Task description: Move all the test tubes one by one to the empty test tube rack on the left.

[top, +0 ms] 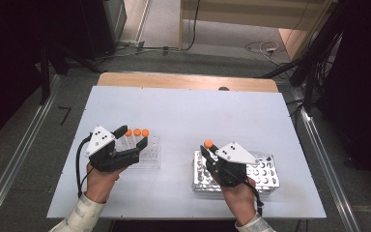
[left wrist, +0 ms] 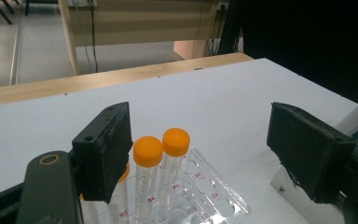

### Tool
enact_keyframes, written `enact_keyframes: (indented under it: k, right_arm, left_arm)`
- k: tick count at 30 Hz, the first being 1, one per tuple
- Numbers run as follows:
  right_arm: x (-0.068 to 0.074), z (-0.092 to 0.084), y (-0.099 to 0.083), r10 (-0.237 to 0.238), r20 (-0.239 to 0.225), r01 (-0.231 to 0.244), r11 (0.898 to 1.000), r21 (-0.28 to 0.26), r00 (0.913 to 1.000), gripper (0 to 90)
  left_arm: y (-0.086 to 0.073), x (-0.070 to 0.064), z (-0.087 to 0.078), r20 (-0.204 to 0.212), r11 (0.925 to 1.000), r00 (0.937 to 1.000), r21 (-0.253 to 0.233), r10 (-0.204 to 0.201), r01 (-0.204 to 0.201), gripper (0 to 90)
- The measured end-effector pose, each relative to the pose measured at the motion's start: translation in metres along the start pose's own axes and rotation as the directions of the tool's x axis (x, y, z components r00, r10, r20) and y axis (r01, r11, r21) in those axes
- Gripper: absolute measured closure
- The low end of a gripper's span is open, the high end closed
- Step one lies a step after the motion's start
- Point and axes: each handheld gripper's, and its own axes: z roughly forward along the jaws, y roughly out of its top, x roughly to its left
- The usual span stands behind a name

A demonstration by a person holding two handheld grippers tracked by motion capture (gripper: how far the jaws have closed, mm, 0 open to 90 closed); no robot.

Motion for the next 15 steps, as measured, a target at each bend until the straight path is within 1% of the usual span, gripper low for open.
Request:
enact_keyframes:
  k: [2, 5, 10, 15]
  right_arm:
    - [0.0, -0.004, 0.002, -0.009, 0.001, 0.009, 1.0, -0.014, 1.0, 72.4]
    - [0.001, -0.008, 0.003, -0.007, -0.003, 0.007, 1.0, -0.019, 1.0, 72.5]
    - [0.004, -0.014, 0.005, -0.008, -0.024, 0.008, 1.0, -0.029, 0.9997, 72.5]
    - [0.009, -0.018, 0.007, -0.019, -0.063, 0.016, 0.999, -0.039, 0.9979, 72.5]
  left_arm:
    - [0.0, 0.0, 0.0, 0.0, 1.0, 1.0, 0.001, 0.001, -0.001, 21.7]
    - [0.0, -0.001, 0.0, 0.002, 1.0, 1.0, -0.001, 0.0, 0.0, 21.7]
    - [0.0, -0.002, -0.001, 0.008, 1.0, 1.0, -0.004, 0.001, -0.001, 21.7]
    - [0.001, -0.004, -0.001, 0.016, 1.0, 0.9999, -0.009, 0.002, -0.002, 21.7]
